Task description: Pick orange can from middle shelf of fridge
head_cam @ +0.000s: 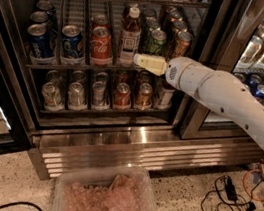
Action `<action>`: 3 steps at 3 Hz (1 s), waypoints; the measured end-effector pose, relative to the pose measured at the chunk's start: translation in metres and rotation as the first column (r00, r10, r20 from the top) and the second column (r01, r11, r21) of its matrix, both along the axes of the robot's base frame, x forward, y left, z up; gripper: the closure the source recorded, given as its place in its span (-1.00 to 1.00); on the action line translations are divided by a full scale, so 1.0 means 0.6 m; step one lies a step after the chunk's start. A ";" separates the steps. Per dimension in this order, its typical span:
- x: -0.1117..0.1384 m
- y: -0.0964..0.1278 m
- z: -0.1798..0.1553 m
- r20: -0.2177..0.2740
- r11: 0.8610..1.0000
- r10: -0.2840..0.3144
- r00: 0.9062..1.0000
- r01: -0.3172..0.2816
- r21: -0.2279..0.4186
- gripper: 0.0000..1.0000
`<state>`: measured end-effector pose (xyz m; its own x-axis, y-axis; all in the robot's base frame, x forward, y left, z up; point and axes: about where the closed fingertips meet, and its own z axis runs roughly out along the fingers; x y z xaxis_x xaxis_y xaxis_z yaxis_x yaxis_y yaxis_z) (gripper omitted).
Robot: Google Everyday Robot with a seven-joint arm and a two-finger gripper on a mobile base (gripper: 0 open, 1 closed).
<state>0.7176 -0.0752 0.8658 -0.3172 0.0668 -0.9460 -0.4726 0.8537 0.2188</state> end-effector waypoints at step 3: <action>0.040 -0.019 -0.014 0.163 0.997 0.039 0.986 -0.028 -0.068 -1.00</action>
Offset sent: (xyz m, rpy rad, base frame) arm 0.0273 -0.0146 -0.0097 -0.0850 -0.1983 0.0290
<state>0.7417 -0.0867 0.8572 -0.1580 -0.0050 -0.9874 -0.5258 0.8468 0.0798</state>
